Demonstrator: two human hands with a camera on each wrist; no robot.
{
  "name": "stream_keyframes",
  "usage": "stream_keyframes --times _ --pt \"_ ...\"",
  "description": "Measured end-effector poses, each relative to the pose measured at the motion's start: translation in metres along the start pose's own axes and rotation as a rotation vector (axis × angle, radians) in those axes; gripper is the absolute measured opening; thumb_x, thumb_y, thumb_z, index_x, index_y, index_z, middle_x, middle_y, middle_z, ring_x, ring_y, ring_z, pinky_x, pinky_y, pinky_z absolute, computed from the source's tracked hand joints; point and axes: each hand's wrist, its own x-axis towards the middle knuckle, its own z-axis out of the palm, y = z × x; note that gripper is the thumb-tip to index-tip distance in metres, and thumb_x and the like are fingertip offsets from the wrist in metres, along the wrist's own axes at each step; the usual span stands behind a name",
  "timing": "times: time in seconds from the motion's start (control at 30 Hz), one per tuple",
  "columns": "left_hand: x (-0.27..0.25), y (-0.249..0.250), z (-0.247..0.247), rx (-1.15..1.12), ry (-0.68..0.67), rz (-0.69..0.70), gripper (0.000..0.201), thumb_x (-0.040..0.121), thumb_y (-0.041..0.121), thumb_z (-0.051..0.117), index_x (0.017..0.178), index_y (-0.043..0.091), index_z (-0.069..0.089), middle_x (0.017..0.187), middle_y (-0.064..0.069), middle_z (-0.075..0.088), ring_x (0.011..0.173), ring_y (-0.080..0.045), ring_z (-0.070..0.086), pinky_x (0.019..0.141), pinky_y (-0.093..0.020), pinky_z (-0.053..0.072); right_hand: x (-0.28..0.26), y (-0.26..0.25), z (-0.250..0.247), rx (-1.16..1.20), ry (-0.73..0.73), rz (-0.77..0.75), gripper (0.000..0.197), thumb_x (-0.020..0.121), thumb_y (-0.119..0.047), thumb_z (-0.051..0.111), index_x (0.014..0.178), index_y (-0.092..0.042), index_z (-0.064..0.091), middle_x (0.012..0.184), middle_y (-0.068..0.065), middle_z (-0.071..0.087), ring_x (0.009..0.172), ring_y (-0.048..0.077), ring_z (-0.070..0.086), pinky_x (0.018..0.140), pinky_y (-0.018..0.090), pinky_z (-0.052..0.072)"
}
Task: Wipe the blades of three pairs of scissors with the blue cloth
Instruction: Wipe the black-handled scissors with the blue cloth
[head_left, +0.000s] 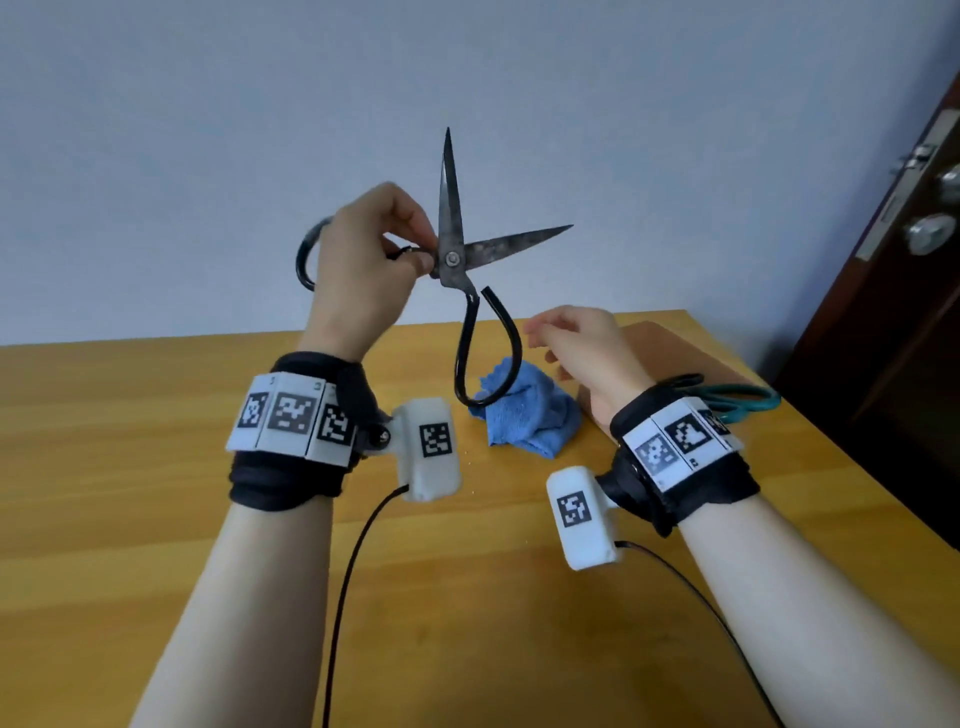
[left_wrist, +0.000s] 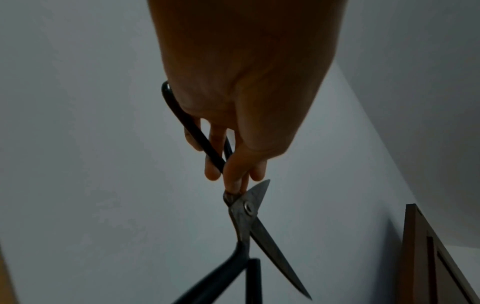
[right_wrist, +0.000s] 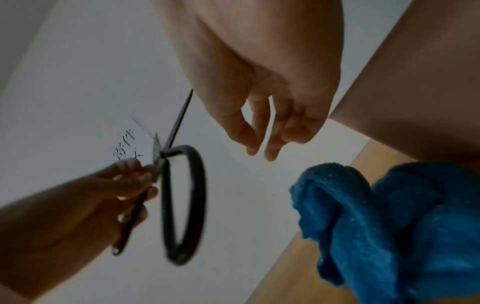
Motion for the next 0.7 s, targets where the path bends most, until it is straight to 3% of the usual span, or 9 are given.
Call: stream_keyframes --times 0.07,0.2,0.27,0.33,0.47,0.6,0.7 --pt "-0.004 0.003 0.008 -0.081 0.028 -0.076 0.025 0.078 -0.009 0.069 0.088 0.012 0.061 0.092 -0.004 0.074 0.076 -0.003 0.066 0.07 -0.024 0.052 -0.013 -0.008 -0.005 0.058 -0.03 0.008 0.02 0.094 -0.009 0.053 0.095 -0.006 0.073 0.091 0.004 0.068 0.07 0.013 0.052 0.059 0.025 0.041" --pt "-0.013 0.011 0.024 -0.238 0.125 -0.242 0.032 0.077 -0.009 0.07 0.079 0.021 0.058 0.089 -0.003 0.073 0.078 -0.012 0.066 0.072 -0.025 0.051 -0.035 -0.02 -0.011 0.291 -0.038 0.106 0.033 0.099 -0.015 0.042 0.082 -0.013 0.07 0.085 0.003 0.073 0.078 0.015 0.061 0.076 0.03 0.048" --pt "-0.021 0.015 0.03 -0.278 0.175 -0.309 0.032 0.079 -0.007 0.07 0.079 0.023 0.058 0.09 -0.003 0.073 0.081 -0.014 0.066 0.074 -0.028 0.049 -0.043 -0.025 -0.016 0.422 -0.02 0.135 0.033 0.098 -0.022 0.04 0.081 -0.014 0.067 0.08 0.003 0.073 0.077 0.018 0.062 0.076 0.033 0.049" --pt "-0.028 0.02 0.034 -0.327 0.189 -0.359 0.029 0.078 -0.004 0.07 0.081 0.023 0.058 0.087 -0.001 0.072 0.082 -0.016 0.065 0.075 -0.032 0.049 -0.049 -0.029 -0.02 0.477 -0.01 0.118 0.026 0.094 -0.025 0.049 0.076 -0.016 0.064 0.076 0.002 0.071 0.076 0.018 0.063 0.072 0.034 0.049" --pt "-0.04 0.032 0.039 -0.415 0.12 -0.397 0.018 0.077 0.009 0.068 0.084 0.024 0.061 0.081 0.001 0.07 0.08 -0.022 0.064 0.079 -0.04 0.052 -0.059 -0.031 -0.028 0.268 -0.008 -0.055 0.029 0.1 -0.033 0.055 0.074 -0.019 0.059 0.079 0.001 0.061 0.076 0.016 0.057 0.069 0.031 0.045" --pt "-0.05 0.04 0.035 -0.366 0.01 -0.357 0.021 0.091 0.003 0.064 0.098 0.022 0.064 0.111 -0.001 0.067 0.092 -0.025 0.07 0.081 -0.038 0.058 -0.067 -0.03 -0.045 0.223 0.019 -0.105 0.027 0.103 -0.029 0.051 0.083 -0.013 0.057 0.081 0.006 0.054 0.069 0.017 0.048 0.055 0.024 0.036" --pt "-0.056 0.042 0.022 -0.28 -0.084 -0.335 0.021 0.094 0.011 0.068 0.115 0.013 0.064 0.116 0.0 0.064 0.08 -0.022 0.075 0.079 -0.034 0.061 -0.074 -0.029 -0.058 0.225 -0.007 -0.14 0.025 0.104 -0.029 0.051 0.088 -0.011 0.058 0.08 0.003 0.056 0.068 0.012 0.052 0.054 0.017 0.041"
